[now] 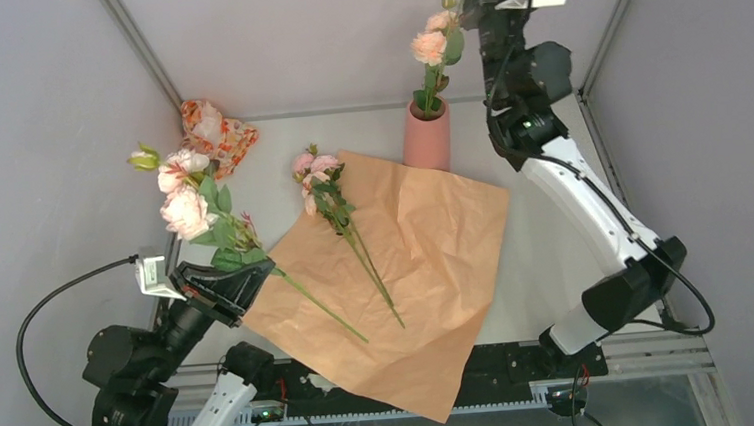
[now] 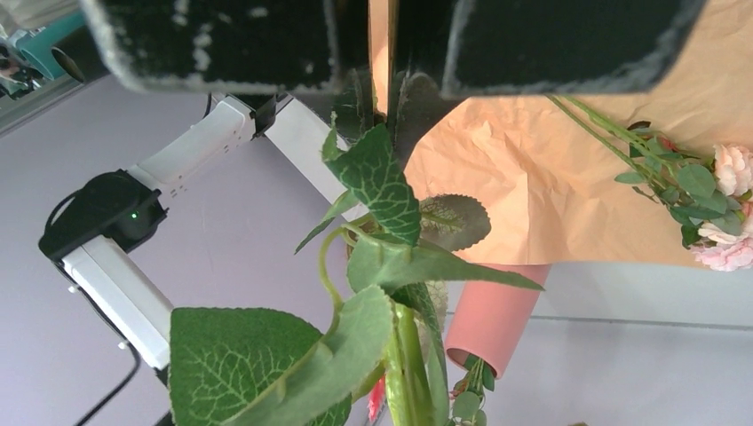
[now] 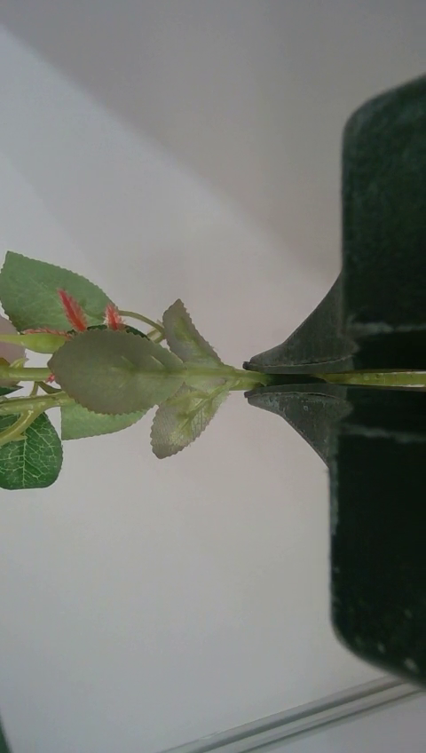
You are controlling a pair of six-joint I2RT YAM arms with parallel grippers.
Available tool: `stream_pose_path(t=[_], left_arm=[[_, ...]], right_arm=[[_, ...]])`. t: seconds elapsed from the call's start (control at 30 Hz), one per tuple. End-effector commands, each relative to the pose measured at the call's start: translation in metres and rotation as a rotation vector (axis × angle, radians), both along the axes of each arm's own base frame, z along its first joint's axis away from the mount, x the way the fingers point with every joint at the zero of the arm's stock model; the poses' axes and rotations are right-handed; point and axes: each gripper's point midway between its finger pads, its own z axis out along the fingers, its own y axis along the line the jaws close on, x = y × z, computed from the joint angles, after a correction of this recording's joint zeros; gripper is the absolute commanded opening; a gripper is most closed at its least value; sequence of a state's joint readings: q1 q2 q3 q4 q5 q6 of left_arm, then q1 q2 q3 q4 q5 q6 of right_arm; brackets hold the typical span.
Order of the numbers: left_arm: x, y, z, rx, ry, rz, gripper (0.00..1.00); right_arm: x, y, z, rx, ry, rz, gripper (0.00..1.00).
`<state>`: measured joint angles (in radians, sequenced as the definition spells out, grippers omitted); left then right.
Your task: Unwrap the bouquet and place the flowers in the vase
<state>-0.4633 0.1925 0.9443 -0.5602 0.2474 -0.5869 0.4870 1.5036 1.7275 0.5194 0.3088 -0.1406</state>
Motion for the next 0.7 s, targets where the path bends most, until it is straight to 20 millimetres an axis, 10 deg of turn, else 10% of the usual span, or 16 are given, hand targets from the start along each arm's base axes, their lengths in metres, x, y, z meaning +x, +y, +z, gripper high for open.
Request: stream_pose_path(t=[0.0, 0.33, 0.67], left_arm=[[0.01, -0.006, 0.004, -0.009, 0.0, -0.008, 0.06], [0.021, -0.013, -0.002, 0.011, 0.025, -0.01, 0.06], [0.022, -0.015, 0.0, 0.001, 0.02, -0.024, 0.06]], right_arm=[[0.018, 0.012, -0.002, 0.032, -0.006, 0.054, 0.0], [0.087, 0.032, -0.084, -0.001, 0.146, 0.028, 0.0], [0.088, 0.039, -0.143, -0.012, 0.263, 0.072, 0.0]])
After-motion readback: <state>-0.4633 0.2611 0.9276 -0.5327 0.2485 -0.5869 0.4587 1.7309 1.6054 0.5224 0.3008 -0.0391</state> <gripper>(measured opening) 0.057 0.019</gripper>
